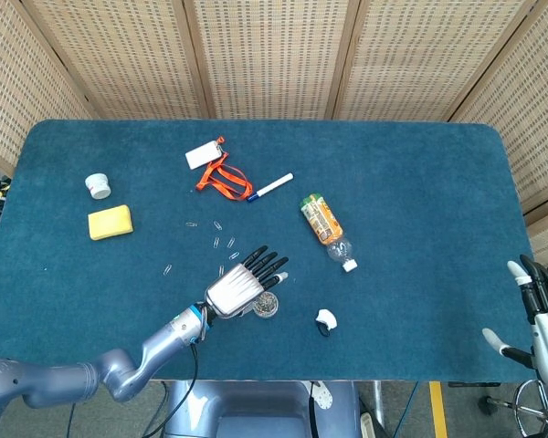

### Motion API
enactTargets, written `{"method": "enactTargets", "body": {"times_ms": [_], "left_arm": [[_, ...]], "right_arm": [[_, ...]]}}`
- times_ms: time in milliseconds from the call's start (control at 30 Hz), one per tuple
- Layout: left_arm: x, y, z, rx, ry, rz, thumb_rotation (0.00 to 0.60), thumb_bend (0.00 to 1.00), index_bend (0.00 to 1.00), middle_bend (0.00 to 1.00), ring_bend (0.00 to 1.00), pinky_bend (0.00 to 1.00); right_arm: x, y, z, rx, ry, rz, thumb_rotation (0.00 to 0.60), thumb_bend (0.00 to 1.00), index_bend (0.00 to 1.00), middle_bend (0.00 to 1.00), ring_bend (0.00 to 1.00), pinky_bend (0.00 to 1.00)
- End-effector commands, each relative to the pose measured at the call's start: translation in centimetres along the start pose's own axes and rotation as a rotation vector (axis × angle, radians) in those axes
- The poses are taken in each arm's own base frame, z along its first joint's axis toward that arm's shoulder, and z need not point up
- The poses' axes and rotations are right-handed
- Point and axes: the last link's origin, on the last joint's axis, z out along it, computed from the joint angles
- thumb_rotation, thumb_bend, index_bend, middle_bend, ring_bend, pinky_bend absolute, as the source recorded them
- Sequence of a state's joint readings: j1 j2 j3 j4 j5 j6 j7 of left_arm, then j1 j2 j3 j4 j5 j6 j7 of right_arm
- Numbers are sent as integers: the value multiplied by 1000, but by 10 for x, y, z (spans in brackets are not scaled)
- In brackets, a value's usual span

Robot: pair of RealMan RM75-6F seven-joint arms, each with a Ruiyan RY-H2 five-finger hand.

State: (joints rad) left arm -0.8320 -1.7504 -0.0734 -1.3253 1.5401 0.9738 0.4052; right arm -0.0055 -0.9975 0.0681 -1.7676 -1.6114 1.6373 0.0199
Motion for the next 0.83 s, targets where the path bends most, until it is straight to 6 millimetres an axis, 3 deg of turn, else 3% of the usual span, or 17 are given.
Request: {"method": "enactTargets", "body": {"times_ms": [33, 300, 467, 567, 633, 767, 833], "left_arm": [[4, -4, -2, 2, 16, -6, 600, 171, 59, 0, 0, 0], [30, -38, -23, 89, 103, -12, 600, 163, 3, 0, 0, 0], [49, -87, -72, 243, 145, 35, 600, 118, 0, 0, 0, 0], [50, -117, -120, 400, 172, -6, 600, 73, 0, 0, 0, 0], [46, -142, -174, 595, 175, -69, 600, 62, 0, 0, 0, 0], [44, -152, -251, 794, 169, -136, 600, 55, 0, 0, 0, 0], [44, -152, -273, 844, 173, -150, 600, 55, 0, 0, 0, 0]], "right_arm": [[0, 0, 0, 1, -1, -1, 600, 0, 0, 0, 0, 0], [-1, -1, 0, 4, -5, -1, 600, 0, 0, 0, 0, 0], [0, -2, -1, 9, -2, 4, 600, 0, 0, 0, 0, 0], [2, -2, -2, 6, 4, 13, 600, 0, 0, 0, 0, 0], [5, 0, -3, -2, 14, 17, 600, 0, 0, 0, 0, 0], [7, 1, -4, -4, 17, 22, 600, 0, 0, 0, 0, 0], [7, 1, -4, -2, 16, 24, 600, 0, 0, 0, 0, 0]]}}
